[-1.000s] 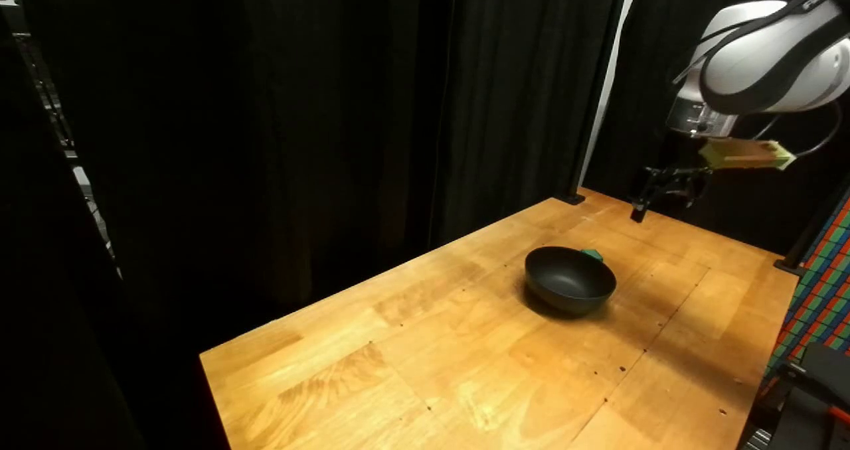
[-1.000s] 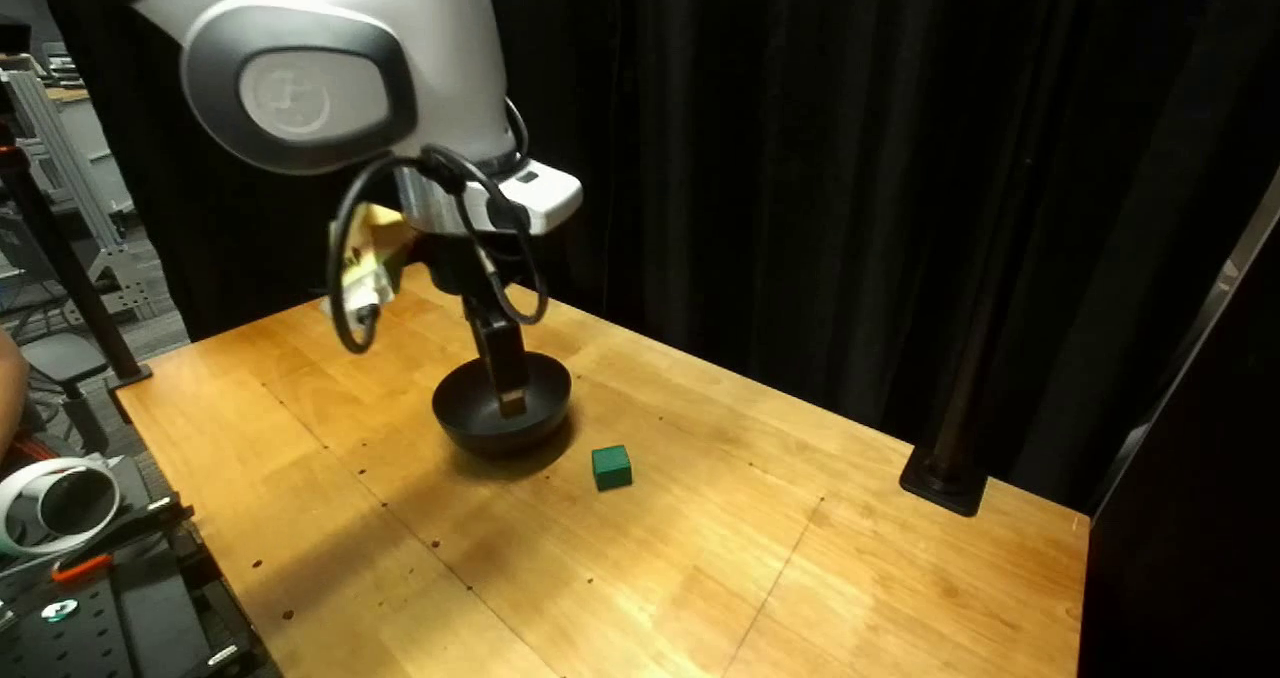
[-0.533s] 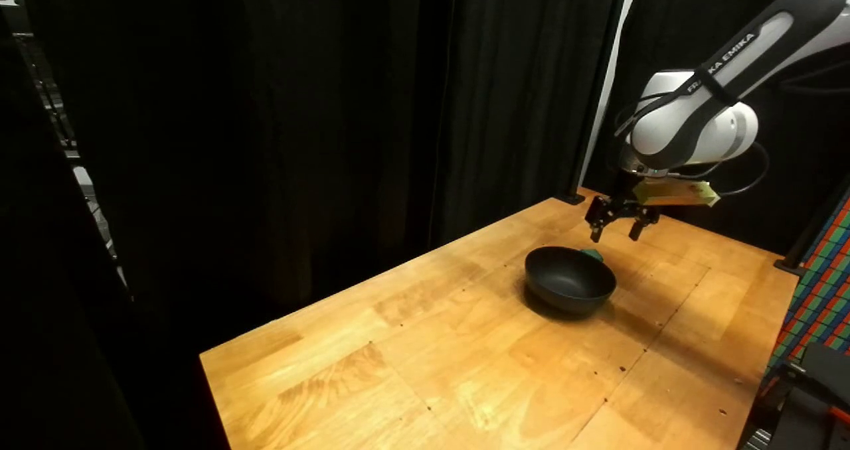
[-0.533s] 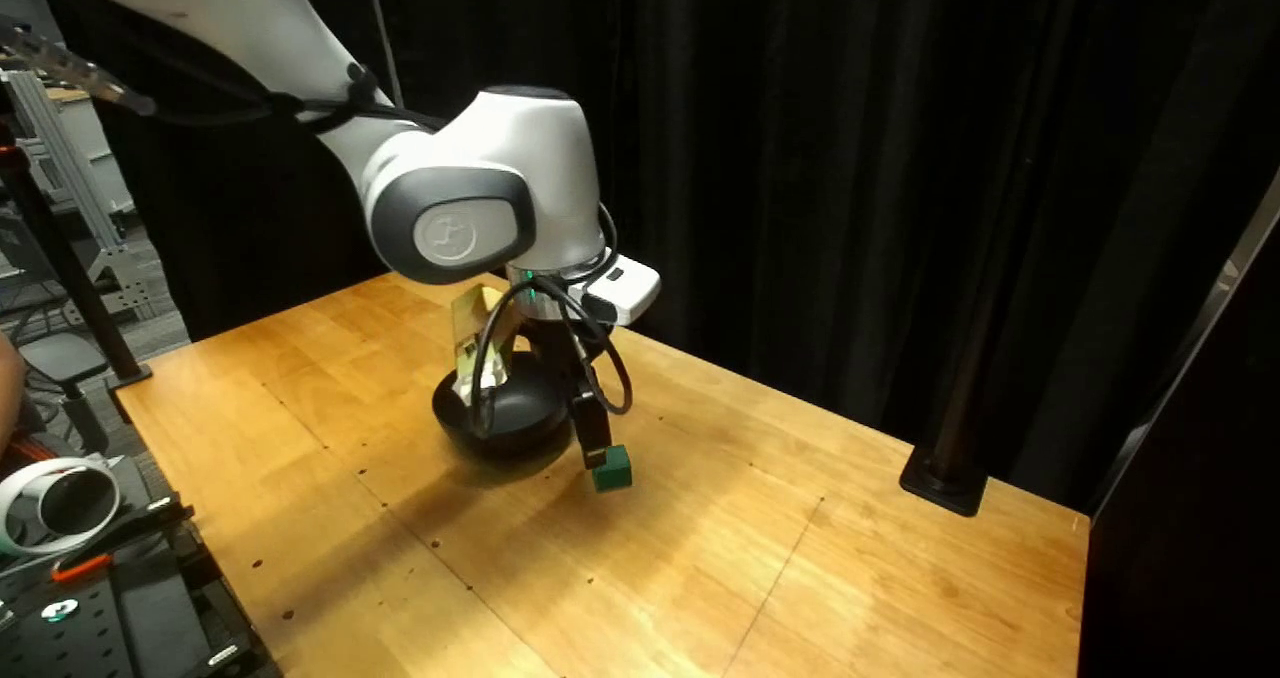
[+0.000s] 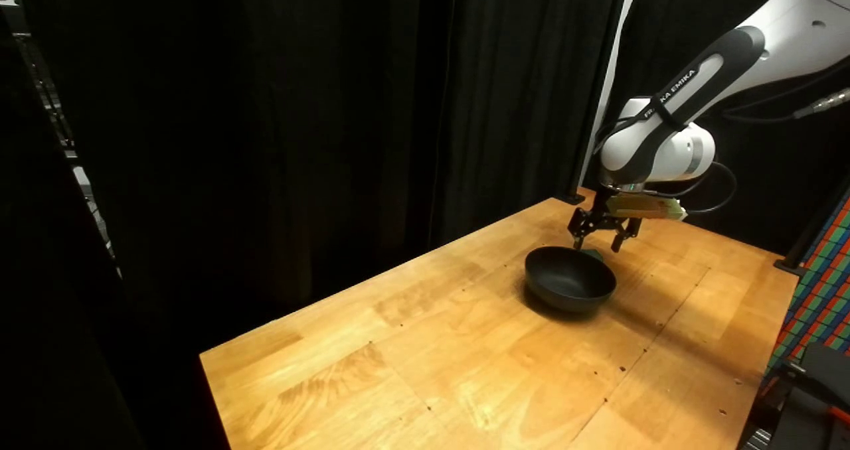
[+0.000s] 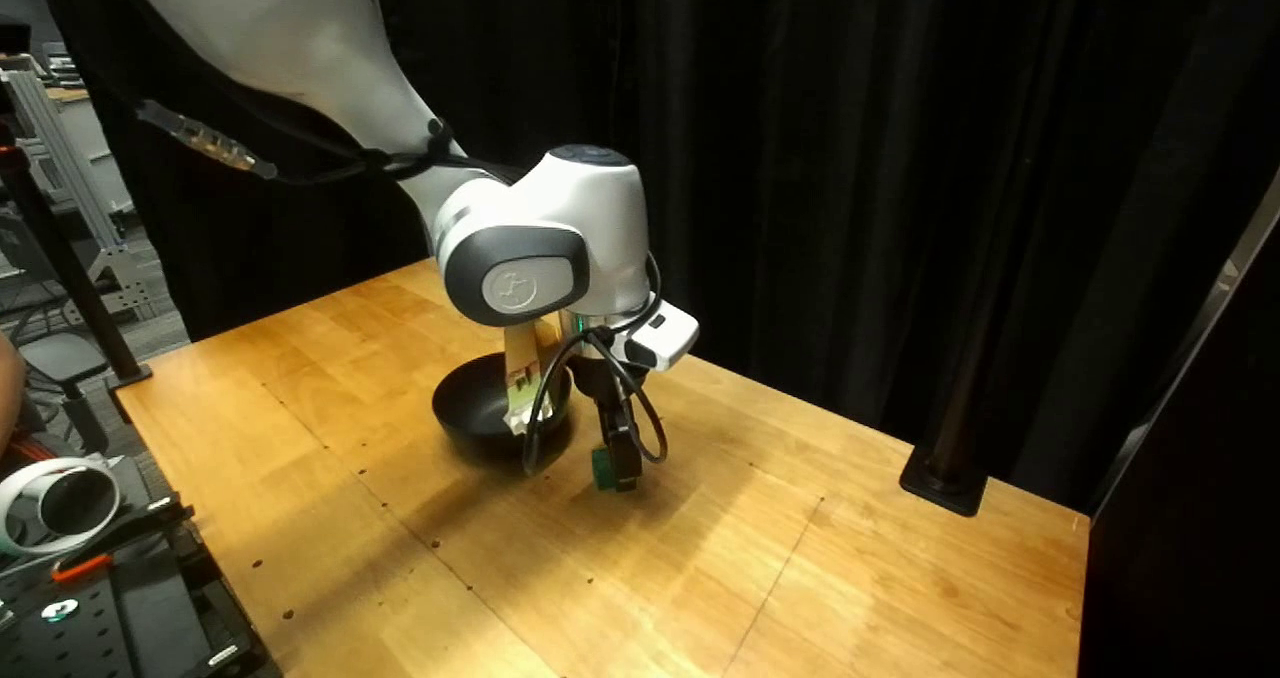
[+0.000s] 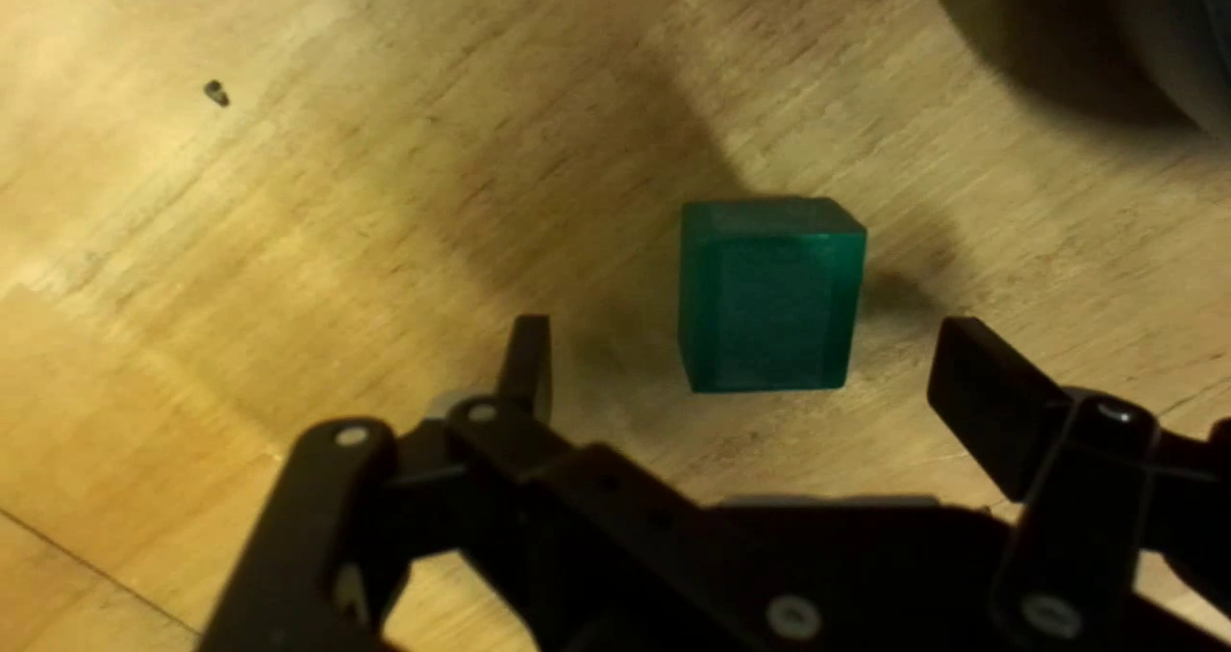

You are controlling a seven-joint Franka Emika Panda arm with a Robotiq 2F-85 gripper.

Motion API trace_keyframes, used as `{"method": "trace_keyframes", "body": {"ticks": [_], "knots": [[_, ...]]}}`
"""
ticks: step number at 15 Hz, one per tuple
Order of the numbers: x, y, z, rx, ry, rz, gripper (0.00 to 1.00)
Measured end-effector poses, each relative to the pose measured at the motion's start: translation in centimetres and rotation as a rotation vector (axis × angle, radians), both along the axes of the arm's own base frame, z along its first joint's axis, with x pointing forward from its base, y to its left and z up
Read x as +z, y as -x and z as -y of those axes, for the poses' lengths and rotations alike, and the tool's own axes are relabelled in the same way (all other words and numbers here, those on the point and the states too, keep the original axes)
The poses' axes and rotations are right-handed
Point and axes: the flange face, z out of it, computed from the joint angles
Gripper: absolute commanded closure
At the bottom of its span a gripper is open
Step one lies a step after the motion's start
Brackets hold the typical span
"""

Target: Pick up the green object from the table and put it in the bowl

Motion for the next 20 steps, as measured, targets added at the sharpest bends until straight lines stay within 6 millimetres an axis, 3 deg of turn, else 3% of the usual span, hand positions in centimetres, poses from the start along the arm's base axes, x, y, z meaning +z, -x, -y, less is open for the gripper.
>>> {"method": "trace_keyframes", "body": {"ticks": [1,2,9,13,17,20], "knots": [[-0.4,-0.2,0.2,-0.005,-0.002,-0.002,0.25],[-0.8,-0.3,0.3,-0.007,-0.002,-0.005,0.26],[-2.1,-0.5,0.6,-0.031,-0.031,-0.078,0.80],[-0.5,-1.1,2.0,-0.079,-0.040,-0.072,0.83],[5.2,-1.7,2.8,-0.140,-0.114,-0.025,0.83],[8.9,-1.0,1.0,-0.119,-0.254,-0.070,0.83]]}}
